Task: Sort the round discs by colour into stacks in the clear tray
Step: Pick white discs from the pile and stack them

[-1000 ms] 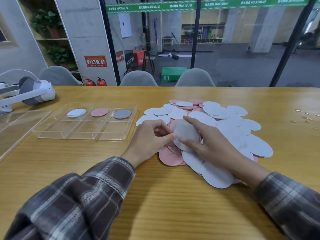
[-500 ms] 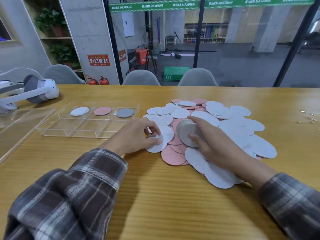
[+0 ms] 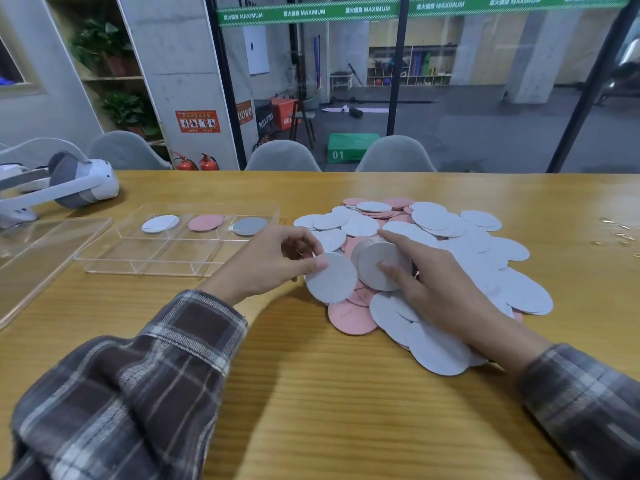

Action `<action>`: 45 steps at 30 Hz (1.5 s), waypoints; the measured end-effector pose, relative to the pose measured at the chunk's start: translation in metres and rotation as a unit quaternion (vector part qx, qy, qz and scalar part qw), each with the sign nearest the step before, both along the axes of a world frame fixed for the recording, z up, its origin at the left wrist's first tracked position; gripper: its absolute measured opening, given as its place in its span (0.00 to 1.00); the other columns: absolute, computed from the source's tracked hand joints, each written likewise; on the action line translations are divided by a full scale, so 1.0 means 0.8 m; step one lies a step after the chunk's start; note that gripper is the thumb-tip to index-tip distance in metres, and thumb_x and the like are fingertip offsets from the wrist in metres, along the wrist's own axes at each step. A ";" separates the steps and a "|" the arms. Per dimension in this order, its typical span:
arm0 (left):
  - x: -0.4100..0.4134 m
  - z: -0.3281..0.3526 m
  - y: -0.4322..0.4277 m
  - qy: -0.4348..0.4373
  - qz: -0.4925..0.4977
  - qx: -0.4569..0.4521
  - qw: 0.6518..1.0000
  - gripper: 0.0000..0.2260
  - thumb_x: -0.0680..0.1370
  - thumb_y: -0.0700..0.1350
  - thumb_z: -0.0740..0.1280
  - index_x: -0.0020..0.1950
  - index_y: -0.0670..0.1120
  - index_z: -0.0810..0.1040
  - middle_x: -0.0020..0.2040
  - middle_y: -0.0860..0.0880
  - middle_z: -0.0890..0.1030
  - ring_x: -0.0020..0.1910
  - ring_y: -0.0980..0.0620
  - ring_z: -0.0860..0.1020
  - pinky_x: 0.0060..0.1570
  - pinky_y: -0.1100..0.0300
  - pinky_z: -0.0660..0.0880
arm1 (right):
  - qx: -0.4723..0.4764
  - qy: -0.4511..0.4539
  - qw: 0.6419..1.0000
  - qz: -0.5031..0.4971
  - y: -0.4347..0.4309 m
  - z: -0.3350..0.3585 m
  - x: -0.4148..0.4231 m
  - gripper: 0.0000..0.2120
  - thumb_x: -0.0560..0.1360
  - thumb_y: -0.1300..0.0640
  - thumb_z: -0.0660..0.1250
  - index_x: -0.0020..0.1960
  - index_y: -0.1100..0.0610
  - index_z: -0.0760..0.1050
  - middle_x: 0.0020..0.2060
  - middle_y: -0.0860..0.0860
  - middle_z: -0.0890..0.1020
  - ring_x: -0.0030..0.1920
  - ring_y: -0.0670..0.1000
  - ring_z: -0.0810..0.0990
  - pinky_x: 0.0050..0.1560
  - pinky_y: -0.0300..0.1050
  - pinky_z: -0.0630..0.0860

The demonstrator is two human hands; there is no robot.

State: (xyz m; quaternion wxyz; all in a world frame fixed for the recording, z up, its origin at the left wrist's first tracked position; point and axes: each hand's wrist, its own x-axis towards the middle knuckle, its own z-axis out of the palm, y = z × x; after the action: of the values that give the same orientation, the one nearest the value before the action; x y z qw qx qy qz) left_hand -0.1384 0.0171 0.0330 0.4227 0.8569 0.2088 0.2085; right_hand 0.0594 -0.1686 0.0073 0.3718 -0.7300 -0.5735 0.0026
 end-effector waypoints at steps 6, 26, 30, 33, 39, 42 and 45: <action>0.012 -0.008 -0.017 -0.036 -0.013 -0.076 0.996 0.05 0.78 0.39 0.75 0.49 0.39 0.81 0.40 0.46 0.83 0.36 0.50 0.81 0.41 0.60 0.79 | 0.008 0.025 1.000 0.008 0.001 -0.003 -0.001 0.20 0.85 0.53 0.60 0.76 0.51 0.69 0.52 0.40 0.80 0.51 0.29 0.73 0.51 0.22 0.65; 0.041 -0.026 -0.049 -0.119 0.061 -0.015 0.991 0.09 0.72 0.44 0.81 0.45 0.44 0.83 0.40 0.48 0.86 0.36 0.48 0.86 0.42 0.54 0.84 | -0.002 -0.002 1.000 0.020 0.003 -0.007 0.001 0.28 0.81 0.51 0.68 0.79 0.51 0.65 0.57 0.43 0.81 0.50 0.35 0.74 0.51 0.24 0.66; 0.027 -0.028 -0.019 -0.046 0.077 0.116 0.989 0.08 0.72 0.50 0.80 0.47 0.51 0.84 0.44 0.55 0.85 0.44 0.58 0.82 0.43 0.66 0.75 | 0.002 -0.011 1.000 0.008 0.001 -0.006 0.001 0.27 0.81 0.52 0.67 0.79 0.51 0.65 0.60 0.44 0.80 0.53 0.39 0.72 0.51 0.24 0.65; 0.019 -0.034 -0.006 0.040 0.072 0.170 0.982 0.12 0.72 0.54 0.80 0.52 0.54 0.84 0.51 0.57 0.81 0.48 0.62 0.79 0.44 0.73 0.70 | 0.000 -0.008 1.000 -0.003 0.001 -0.005 0.002 0.26 0.82 0.51 0.65 0.79 0.51 0.66 0.63 0.46 0.80 0.55 0.40 0.72 0.51 0.31 0.64; 0.019 -0.032 -0.007 0.059 0.085 0.172 0.980 0.23 0.69 0.57 0.81 0.62 0.56 0.82 0.55 0.57 0.80 0.47 0.61 0.79 0.44 0.70 0.71 | -0.011 -0.010 1.000 -0.008 0.002 -0.008 0.003 0.26 0.83 0.52 0.64 0.80 0.51 0.64 0.66 0.46 0.78 0.62 0.45 0.73 0.54 0.31 0.62; 0.020 -0.031 -0.006 0.031 0.096 0.143 0.985 0.20 0.69 0.52 0.83 0.58 0.54 0.85 0.50 0.55 0.83 0.43 0.59 0.79 0.41 0.71 0.70 | -0.010 -0.003 1.000 -0.008 0.002 -0.009 0.004 0.25 0.83 0.52 0.63 0.80 0.51 0.64 0.67 0.46 0.78 0.63 0.45 0.73 0.54 0.31 0.62; 0.019 -0.027 -0.003 -0.021 0.101 0.106 0.989 0.11 0.71 0.45 0.81 0.52 0.52 0.87 0.44 0.52 0.84 0.37 0.60 0.77 0.54 0.65 0.70 | -0.008 0.001 1.000 -0.008 0.002 -0.010 0.005 0.25 0.83 0.52 0.63 0.79 0.51 0.64 0.68 0.46 0.77 0.64 0.45 0.72 0.54 0.30 0.61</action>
State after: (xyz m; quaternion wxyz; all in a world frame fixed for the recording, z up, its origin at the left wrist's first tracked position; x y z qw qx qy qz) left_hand -0.1234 0.0149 0.0111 0.3107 0.8666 0.2623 0.2893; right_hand 0.0636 -0.1669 -0.0011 0.3668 -0.7375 -0.5670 0.0046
